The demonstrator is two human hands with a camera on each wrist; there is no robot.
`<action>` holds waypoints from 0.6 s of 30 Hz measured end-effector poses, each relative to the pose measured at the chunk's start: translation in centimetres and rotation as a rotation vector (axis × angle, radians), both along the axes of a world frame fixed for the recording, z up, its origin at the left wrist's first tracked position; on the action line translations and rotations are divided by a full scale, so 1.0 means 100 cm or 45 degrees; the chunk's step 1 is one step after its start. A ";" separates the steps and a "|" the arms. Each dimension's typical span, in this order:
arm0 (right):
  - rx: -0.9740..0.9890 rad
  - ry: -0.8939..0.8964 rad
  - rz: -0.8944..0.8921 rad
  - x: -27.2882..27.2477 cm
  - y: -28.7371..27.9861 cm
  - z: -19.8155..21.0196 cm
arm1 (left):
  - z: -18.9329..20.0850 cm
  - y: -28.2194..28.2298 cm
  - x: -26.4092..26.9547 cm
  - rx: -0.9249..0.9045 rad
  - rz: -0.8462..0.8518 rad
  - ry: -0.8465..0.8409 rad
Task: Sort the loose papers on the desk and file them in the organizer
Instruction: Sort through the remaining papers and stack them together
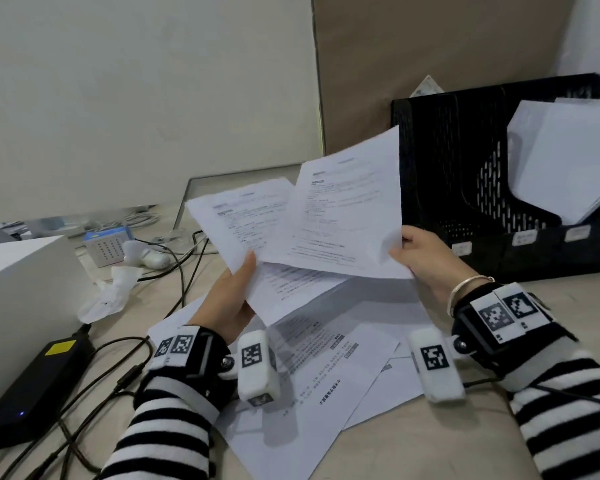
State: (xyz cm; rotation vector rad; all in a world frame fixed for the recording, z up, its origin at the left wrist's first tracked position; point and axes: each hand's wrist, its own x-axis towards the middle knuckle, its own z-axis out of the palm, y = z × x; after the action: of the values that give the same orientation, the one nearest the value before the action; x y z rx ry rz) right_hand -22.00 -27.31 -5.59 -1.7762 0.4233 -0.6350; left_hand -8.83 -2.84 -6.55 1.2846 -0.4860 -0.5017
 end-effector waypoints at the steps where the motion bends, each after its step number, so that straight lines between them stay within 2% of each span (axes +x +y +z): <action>1: -0.029 -0.001 0.001 -0.001 -0.004 -0.001 | 0.001 0.003 0.002 0.020 -0.029 0.017; 4: -0.088 0.042 0.050 -0.003 -0.012 -0.001 | 0.002 0.008 0.006 0.114 -0.085 0.055; 8: -0.003 0.102 0.186 -0.007 -0.014 0.001 | 0.003 0.008 0.004 0.230 -0.137 0.042; 13: 0.004 0.197 0.309 -0.005 -0.014 -0.002 | 0.004 0.001 -0.003 0.239 -0.281 0.047; 18: 0.110 0.207 0.009 -0.001 -0.009 -0.007 | -0.004 -0.005 -0.004 0.120 -0.179 0.008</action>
State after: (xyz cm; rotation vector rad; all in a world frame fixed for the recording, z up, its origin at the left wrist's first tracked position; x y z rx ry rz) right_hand -22.14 -28.25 -6.26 -1.7521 0.5471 -0.4614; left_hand -9.24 -3.30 -6.92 1.3447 -0.5554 -0.6526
